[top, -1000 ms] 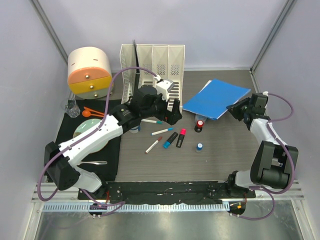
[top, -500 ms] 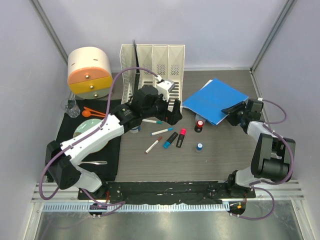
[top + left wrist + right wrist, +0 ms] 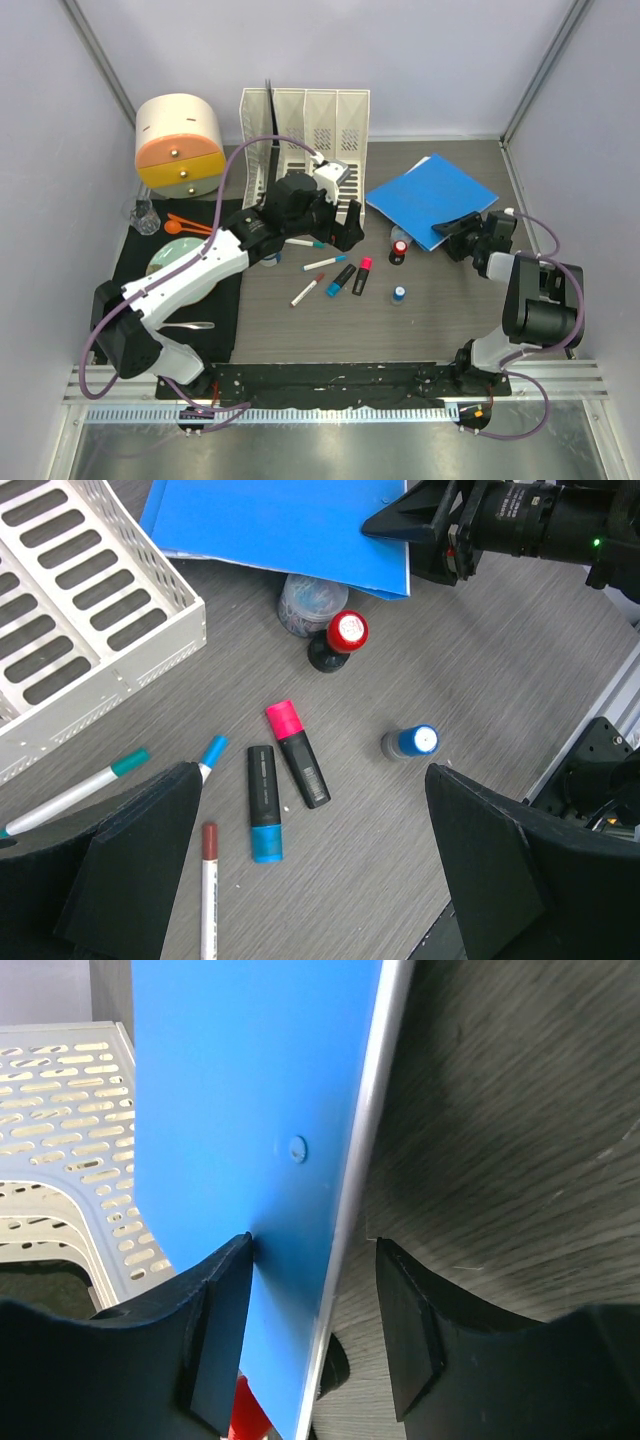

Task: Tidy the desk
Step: Pick up the folder from the corner of the board.

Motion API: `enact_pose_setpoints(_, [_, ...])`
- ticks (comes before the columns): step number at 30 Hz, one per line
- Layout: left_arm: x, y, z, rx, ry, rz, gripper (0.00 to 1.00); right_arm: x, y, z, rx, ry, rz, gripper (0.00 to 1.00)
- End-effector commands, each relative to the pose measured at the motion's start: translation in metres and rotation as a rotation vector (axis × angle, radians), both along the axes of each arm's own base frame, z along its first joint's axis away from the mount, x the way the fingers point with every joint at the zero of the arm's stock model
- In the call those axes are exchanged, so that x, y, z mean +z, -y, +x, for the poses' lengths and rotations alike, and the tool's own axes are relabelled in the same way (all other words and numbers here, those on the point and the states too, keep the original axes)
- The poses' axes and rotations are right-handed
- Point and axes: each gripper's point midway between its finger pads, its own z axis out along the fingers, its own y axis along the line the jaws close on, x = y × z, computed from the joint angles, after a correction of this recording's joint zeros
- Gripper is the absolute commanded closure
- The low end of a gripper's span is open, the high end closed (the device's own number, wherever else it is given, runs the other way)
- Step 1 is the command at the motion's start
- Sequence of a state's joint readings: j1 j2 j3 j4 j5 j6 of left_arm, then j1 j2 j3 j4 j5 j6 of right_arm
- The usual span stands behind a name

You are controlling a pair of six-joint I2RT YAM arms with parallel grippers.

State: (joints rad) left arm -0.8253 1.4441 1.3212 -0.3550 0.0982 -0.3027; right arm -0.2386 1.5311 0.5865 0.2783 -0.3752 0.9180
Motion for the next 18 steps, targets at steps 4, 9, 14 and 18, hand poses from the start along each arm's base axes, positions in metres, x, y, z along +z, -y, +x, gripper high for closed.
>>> enact_pose_setpoints(4, [0.003,0.003,0.003,-0.007,0.032,-0.009,0.00,0.001,-0.004,0.012,-0.002,0.137,0.035,0.43])
enact_pose_setpoints(9, [0.001,0.003,0.004,-0.007,0.033,-0.004,0.01,0.004,-0.005,0.025,0.002,0.224,0.062,0.42])
enact_pose_setpoints(14, [0.000,0.002,0.004,-0.008,0.037,0.010,0.00,0.014,-0.002,0.034,-0.017,0.297,0.085,0.56])
enact_pose_setpoints(18, [0.001,-0.001,0.005,0.001,0.047,0.017,0.00,0.028,0.000,0.033,-0.015,0.332,0.055,0.83])
